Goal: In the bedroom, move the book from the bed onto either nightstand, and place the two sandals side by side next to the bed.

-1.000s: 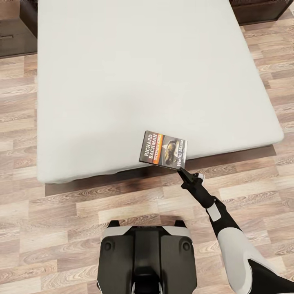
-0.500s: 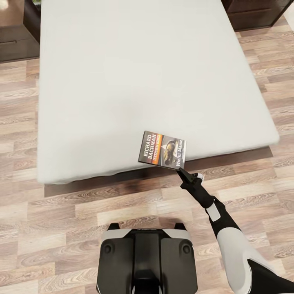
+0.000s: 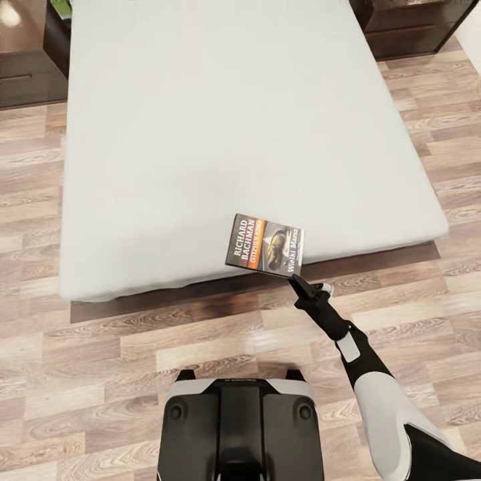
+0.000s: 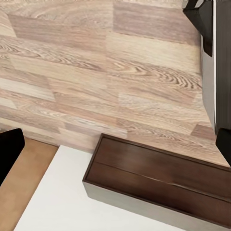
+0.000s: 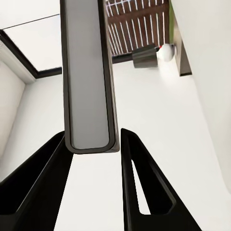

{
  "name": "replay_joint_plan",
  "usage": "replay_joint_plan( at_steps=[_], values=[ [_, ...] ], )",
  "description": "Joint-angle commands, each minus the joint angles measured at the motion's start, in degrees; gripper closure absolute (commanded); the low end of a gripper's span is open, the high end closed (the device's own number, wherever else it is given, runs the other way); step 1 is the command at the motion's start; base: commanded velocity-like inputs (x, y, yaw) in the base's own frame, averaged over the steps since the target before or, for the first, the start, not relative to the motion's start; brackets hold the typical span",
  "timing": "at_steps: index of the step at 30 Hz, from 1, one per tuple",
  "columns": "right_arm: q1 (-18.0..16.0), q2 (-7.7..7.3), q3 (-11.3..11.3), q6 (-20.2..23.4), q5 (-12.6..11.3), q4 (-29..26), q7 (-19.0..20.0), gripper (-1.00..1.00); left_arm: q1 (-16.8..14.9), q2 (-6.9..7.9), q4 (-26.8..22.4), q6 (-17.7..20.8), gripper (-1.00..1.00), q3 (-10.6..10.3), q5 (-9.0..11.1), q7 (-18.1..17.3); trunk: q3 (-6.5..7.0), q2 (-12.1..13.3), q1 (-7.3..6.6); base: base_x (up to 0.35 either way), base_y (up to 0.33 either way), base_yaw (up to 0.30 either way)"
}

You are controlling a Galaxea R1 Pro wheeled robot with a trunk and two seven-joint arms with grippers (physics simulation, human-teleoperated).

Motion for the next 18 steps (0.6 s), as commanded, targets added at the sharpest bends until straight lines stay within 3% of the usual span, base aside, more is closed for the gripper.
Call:
replay_joint_plan(
  at_steps=[1,18],
  values=[
    [0.0,0.1,-0.3,0.6,0.3,0.0,0.2,1.0,0.0,-0.03,0.0,-0.2,-1.0,-0.5,0.4,0.1,0.04,-0.1,0.04,-0.004,-0.006,0.0],
    [0.0,0.22,-0.3,0.6,0.3,-0.1,0.2,1.0,0.1,-0.24,0.3,-0.1,-1.0,-0.6,0.3,0.0,1.6,-0.1,0.04,-0.001,-0.001,0.0]
  ],
)
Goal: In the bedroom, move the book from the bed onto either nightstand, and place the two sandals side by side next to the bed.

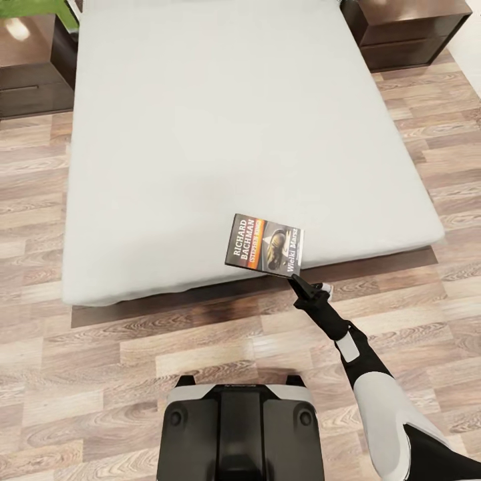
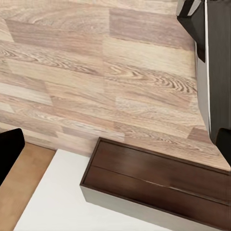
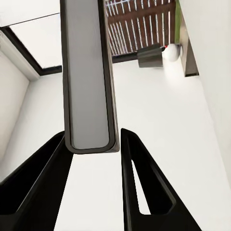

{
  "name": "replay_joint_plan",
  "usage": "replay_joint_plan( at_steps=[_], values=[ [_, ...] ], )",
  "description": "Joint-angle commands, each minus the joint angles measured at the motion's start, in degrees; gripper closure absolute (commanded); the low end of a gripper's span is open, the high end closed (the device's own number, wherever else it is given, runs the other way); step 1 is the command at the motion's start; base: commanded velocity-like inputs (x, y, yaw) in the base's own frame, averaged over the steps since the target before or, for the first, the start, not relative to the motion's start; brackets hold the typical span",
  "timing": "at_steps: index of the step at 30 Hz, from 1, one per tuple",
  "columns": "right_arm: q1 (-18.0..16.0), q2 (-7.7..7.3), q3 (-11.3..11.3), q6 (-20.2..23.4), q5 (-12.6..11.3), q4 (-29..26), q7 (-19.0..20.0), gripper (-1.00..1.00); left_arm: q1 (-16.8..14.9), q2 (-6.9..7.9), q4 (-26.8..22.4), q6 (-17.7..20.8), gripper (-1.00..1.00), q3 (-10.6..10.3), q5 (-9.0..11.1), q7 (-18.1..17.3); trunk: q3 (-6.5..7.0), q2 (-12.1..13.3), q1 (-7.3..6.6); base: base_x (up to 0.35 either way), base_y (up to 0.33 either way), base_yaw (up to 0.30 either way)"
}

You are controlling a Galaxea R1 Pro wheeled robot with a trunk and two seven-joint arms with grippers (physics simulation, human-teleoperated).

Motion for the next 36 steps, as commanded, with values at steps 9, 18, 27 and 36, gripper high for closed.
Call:
replay_joint_plan(
  at_steps=[9,18,27,36],
  values=[
    [0.0,0.09,-0.2,0.6,0.3,0.0,0.2,1.0,0.0,-0.01,0.0,-0.1,-1.0,-0.5,0.4,0.1,0.78,-0.1,0.04,0.0,0.0,0.0],
    [0.0,0.09,-0.3,0.6,0.4,0.0,0.2,1.0,0.0,-0.01,0.0,-0.1,-1.0,-0.5,0.4,0.1,1.6,-0.1,0.04,0.0,0.0,0.0],
    [0.0,0.03,-0.5,0.5,0.3,-0.2,0.2,1.0,0.0,-0.01,0.0,-0.1,-1.0,-0.5,0.4,0.1,2.43,-0.1,0.04,0.0,0.0,0.0],
    [0.0,0.09,-0.3,0.5,0.4,-0.2,0.2,1.0,0.0,-0.01,0.0,-0.1,-1.0,-0.4,0.4,0.1,3.25,-0.1,0.04,0.0,0.0,0.0]
  ],
)
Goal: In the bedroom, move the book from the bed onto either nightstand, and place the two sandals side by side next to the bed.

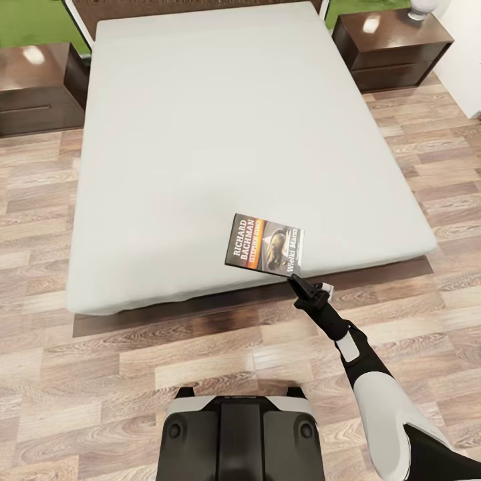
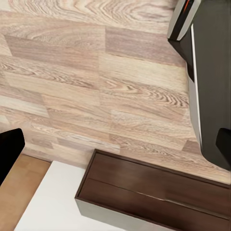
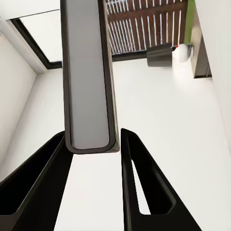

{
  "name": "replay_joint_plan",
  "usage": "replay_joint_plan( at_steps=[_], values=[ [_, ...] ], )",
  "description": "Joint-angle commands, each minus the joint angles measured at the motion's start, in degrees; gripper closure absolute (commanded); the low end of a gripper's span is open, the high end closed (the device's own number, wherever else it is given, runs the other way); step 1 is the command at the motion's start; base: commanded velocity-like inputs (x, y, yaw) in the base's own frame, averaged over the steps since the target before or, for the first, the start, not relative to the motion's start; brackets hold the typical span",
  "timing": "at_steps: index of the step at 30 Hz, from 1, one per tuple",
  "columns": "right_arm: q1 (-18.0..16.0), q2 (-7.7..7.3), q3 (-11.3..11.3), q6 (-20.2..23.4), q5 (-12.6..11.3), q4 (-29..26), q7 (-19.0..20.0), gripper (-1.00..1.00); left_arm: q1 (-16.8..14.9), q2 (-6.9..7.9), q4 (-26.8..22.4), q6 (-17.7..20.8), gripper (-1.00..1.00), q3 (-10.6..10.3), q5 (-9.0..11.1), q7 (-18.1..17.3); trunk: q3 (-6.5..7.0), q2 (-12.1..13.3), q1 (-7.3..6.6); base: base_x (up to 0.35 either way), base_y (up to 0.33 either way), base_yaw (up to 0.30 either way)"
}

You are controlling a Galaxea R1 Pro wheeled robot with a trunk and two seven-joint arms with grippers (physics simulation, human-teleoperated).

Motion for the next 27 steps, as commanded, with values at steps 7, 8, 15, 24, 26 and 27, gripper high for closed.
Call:
replay_joint_plan(
  at_steps=[7,8,15,24,26,27],
  values=[
    [0.0,0.06,-0.3,0.6,0.3,0.0,0.2,1.0,0.0,0.0,0.0,-0.2,-1.0,-0.5,0.4,0.0,0.59,-0.1,0.03,0.0,0.0,0.0],
    [0.0,0.06,-0.2,0.6,0.3,0.0,0.2,1.0,0.0,0.0,0.0,-0.2,-1.0,-0.5,0.4,0.1,0.68,-0.1,0.03,0.0,0.0,0.0],
    [0.0,-0.02,-0.4,0.6,0.3,0.0,0.2,1.0,0.0,0.0,0.0,-0.2,-1.0,-0.5,0.4,0.1,1.32,-0.1,0.03,0.0,0.0,0.0],
    [0.0,-0.15,-0.5,0.6,0.1,-0.1,0.2,1.0,0.0,0.0,0.0,-0.1,-1.0,-0.5,0.4,0.0,2.15,-0.1,0.03,0.0,0.0,0.0],
    [0.0,-0.14,-0.5,0.6,0.1,-0.1,0.2,1.0,0.0,0.0,0.0,-0.2,-1.0,-0.5,0.4,0.0,2.33,-0.1,0.03,0.0,0.0,0.0],
    [0.0,-0.13,-0.5,0.6,0.1,-0.1,0.2,1.0,0.0,0.0,0.0,-0.2,-1.0,-0.5,0.4,0.1,2.42,-0.1,0.03,0.0,0.0,0.0]
  ],
)
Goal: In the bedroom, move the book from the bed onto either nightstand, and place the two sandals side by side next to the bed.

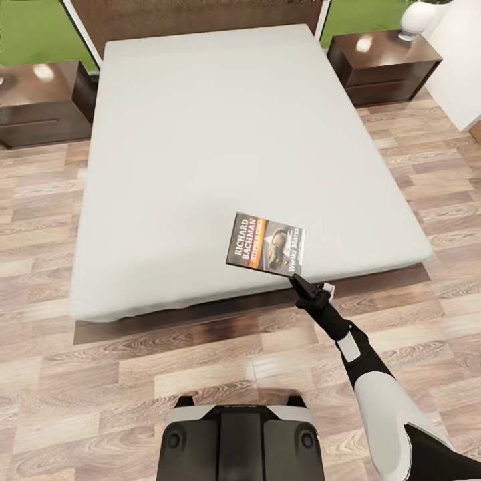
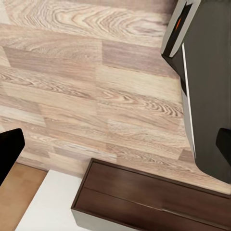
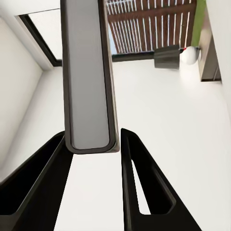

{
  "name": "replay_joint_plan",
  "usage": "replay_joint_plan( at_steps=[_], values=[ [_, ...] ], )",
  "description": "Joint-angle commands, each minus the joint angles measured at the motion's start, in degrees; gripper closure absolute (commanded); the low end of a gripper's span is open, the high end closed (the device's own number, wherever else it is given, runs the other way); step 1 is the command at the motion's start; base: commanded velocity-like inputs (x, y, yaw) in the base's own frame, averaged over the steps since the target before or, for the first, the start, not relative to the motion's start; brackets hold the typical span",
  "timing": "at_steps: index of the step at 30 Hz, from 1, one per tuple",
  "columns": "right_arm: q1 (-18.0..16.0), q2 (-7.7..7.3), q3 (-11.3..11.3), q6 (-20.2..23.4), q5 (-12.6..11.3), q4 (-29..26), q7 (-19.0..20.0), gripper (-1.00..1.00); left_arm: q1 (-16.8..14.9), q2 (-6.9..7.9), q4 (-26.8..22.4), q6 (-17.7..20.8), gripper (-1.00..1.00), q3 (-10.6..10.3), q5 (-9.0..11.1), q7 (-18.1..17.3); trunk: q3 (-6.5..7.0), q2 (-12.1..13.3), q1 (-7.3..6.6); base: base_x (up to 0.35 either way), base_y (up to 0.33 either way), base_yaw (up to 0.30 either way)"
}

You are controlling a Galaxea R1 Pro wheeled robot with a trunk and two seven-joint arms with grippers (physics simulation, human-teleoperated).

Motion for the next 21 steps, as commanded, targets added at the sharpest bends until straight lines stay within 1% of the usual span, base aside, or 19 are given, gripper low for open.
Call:
replay_joint_plan(
  at_steps=[1,13,21],
  values=[
    [0.0,0.06,-0.3,0.6,0.3,0.0,0.2,1.0,0.0,0.0,0.0,-0.2,-1.0,-0.5,0.4,0.1,0.04,-0.1,0.03,0.0,0.0,0.0],
    [0.0,0.05,-0.3,0.6,0.4,-0.1,0.2,1.0,0.0,0.0,0.0,-0.2,-1.0,-0.5,0.4,0.1,1.14,-0.1,0.03,0.0,0.0,0.0],
    [0.0,-0.27,-0.4,0.6,0.3,-0.2,0.2,1.0,0.0,0.06,0.0,-0.3,-1.0,-0.5,0.4,0.1,1.87,-0.1,0.03,0.0,0.0,0.0]
  ],
)
